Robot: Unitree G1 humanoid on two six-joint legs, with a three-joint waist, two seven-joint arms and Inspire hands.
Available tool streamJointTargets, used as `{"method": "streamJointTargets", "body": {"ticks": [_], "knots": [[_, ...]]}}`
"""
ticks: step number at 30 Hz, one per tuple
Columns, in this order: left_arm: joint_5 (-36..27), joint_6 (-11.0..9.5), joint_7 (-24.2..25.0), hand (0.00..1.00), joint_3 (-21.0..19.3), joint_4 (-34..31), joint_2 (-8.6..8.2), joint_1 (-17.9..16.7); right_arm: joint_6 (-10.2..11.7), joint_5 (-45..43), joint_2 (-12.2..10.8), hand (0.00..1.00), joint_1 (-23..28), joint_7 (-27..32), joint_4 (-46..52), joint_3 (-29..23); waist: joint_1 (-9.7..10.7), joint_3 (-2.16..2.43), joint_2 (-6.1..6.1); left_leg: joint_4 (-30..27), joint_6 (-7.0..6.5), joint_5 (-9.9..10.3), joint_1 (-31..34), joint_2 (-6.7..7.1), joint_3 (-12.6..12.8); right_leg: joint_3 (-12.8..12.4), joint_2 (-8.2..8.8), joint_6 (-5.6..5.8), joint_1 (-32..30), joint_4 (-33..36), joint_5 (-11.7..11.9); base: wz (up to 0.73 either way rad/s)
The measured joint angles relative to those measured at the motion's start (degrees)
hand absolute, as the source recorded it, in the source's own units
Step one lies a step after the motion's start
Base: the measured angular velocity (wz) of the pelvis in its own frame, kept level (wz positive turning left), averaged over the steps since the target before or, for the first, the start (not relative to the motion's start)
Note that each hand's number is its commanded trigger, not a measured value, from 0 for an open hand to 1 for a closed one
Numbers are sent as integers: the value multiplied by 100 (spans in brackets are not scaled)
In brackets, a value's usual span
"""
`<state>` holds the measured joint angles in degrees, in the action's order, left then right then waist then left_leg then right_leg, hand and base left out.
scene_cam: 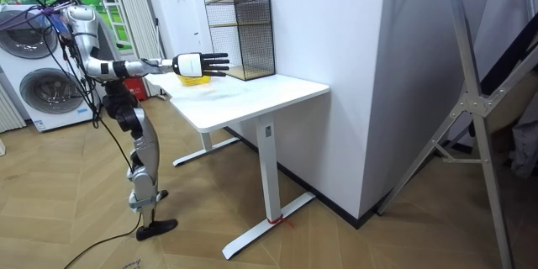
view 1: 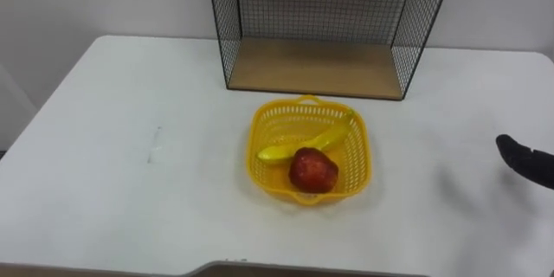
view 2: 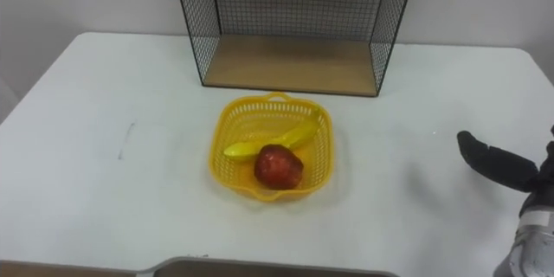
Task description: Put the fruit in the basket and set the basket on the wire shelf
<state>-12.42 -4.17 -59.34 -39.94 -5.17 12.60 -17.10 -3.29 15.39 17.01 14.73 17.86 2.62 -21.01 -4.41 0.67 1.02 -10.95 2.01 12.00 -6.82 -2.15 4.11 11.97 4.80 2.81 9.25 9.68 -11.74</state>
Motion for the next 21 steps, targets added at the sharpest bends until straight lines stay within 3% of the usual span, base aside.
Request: {"method": "streamJointTargets", "body": {"ticks": [6,11,15,17,21], "knots": [[433,-60,484,0,424,-614,-51,13,37,-20,-141,0,-10,-321,51,69,12,-44,24,2,0,0,18,-4,10,-23,-7,-1,-32,10,0,0],[433,-346,959,0,941,-885,-52,16,347,57,-142,0,-70,-508,69,406,99,-45,28,11,0,0,19,-2,25,-27,-7,0,-32,-6,0,0],[387,-399,1233,0,1430,-896,-55,126,486,66,-175,0,-70,-563,64,583,122,-68,-6,7,0,0,3,-3,41,-22,-4,0,-23,1,1,0],[384,-398,1606,0,1763,-891,-69,206,502,79,-327,0,-75,-739,64,709,122,-103,-63,6,0,0,3,-3,39,-19,-4,0,-23,2,1,0],[163,-398,2248,0,2041,-889,-109,221,503,218,-561,0,-71,-1062,67,900,143,-110,-100,11,0,0,13,-4,62,-43,-4,1,-19,7,8,-3]]}}
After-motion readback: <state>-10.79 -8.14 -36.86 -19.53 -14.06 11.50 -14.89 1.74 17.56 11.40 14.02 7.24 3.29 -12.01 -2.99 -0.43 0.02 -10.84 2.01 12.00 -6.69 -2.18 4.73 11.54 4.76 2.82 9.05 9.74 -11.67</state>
